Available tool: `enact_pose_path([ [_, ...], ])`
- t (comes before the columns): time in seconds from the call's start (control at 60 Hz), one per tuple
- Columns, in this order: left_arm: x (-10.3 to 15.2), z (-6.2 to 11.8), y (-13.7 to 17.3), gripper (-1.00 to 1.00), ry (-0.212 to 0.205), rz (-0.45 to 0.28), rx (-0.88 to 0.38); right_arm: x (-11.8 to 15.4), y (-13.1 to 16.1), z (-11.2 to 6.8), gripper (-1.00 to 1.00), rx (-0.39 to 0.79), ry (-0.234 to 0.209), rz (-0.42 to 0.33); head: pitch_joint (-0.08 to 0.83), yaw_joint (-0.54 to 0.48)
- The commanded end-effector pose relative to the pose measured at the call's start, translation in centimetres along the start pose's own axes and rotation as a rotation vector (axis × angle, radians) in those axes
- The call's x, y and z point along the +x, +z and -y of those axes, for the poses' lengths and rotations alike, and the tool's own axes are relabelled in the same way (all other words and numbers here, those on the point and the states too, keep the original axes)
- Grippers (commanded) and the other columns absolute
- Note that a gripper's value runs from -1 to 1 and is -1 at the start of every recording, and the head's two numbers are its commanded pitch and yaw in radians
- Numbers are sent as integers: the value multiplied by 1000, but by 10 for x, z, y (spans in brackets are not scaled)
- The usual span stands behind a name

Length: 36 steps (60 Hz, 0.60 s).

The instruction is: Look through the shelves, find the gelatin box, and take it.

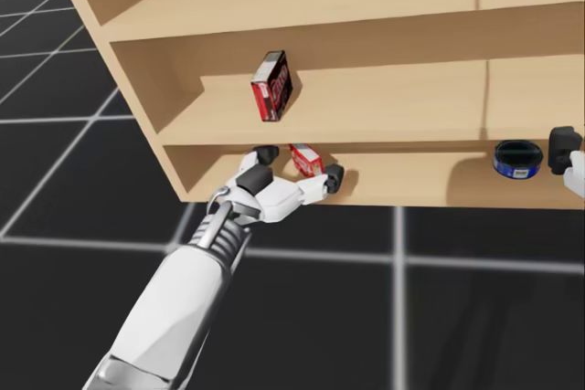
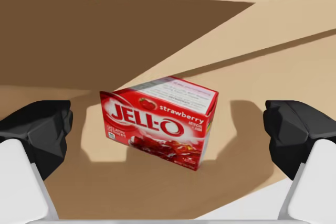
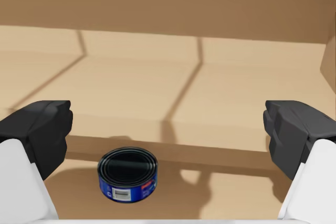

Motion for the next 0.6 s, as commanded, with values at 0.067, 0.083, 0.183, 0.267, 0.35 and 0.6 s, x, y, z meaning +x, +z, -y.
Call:
enact_pose_path([
  [0.067, -3, -2, -19, -1000, -8, -20, 2, 0, 1, -1, -1000, -3, -4, 4, 614, 243],
  [0.083, -3, -3, -19, -1000, -7, -21, 1, 0, 1, -1, -1000, -3, -4, 5, 614, 242],
  [0.183, -4, -4, -25, -1000, -8, -25, 2, 0, 1, -1, -1000, -5, -3, 6, 617, 240],
  [0.267, -5, -6, -28, -1000, -6, -29, 4, 0, 1, -1, -1000, -5, -1, 5, 618, 239],
  [0.35, -5, -7, -31, -1000, -3, -28, 3, 0, 1, -1, -1000, -6, 0, 4, 618, 239],
  [0.6, -7, -9, -33, 918, -24, -31, -10, -1, 1, -3, -1000, -6, 2, 1, 619, 239],
])
